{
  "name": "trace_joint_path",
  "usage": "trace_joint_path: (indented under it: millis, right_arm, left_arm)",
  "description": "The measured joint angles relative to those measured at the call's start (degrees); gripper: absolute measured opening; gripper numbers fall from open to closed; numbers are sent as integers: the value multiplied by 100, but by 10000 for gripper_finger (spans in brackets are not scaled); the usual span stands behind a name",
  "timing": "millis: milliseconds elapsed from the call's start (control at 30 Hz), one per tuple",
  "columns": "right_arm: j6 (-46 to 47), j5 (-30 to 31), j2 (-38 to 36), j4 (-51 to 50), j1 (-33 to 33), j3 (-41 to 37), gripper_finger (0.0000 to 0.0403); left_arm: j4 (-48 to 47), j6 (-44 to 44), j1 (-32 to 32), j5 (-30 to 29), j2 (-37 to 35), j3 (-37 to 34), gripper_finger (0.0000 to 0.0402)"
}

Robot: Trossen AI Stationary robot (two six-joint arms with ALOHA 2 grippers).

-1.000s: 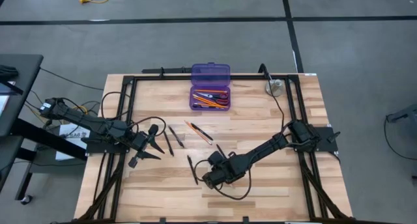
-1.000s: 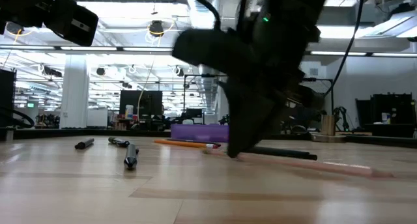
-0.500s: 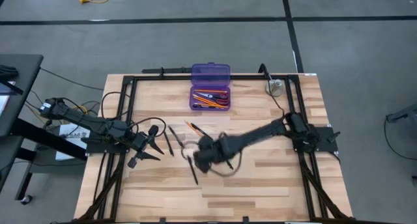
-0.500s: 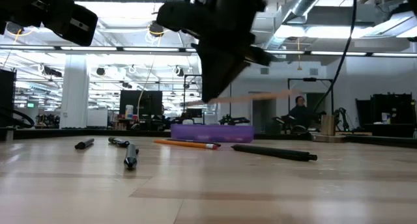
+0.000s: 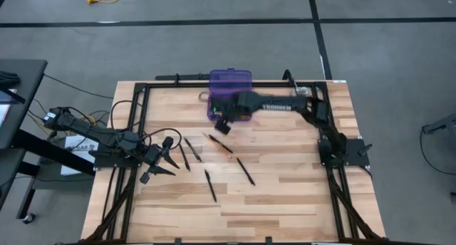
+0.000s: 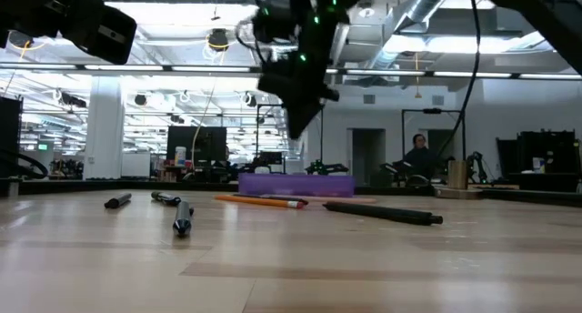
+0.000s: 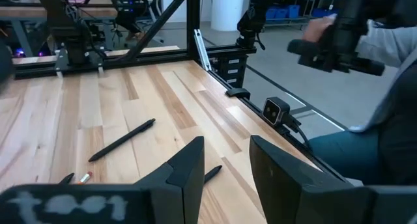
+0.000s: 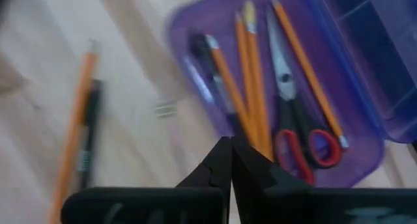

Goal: Pick & place school supplies into a supply box
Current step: Put the brown pencil into the violet supply box

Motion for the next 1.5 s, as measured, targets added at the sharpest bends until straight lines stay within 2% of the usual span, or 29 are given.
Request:
trace_joint_path:
  millis: [133, 267, 500, 633, 800, 967, 1500]
  right_arm:
    - [-387, -608, -1, -199, -402, 0, 1]
    - [-865, -911, -2, -547, -432, 0, 8]
    - [-1714, -916, -6, -1160, -73, 0, 63]
    - [-2239, -913, 11, -1072, 180, 2, 85]
    - [-2807, -911, 18, -492, 437, -207, 87]
    - [-2926, -912, 21, -196, 471, -515, 82]
    - [-2636, -1153, 53, 75, 262, -642, 82]
  left_arm:
    - [-7, 71, 0, -29, 0, 0, 112]
    - [-7, 233, 0, -162, -2, 0, 112]
    - [0, 302, 0, -640, -2, 0, 112]
    - [13, 247, 1, -860, -2, 0, 112]
    - [13, 149, 0, -1249, -2, 0, 112]
    - [13, 136, 2, -1535, -1, 0, 112]
    - [13, 136, 1, -1539, -1, 0, 112]
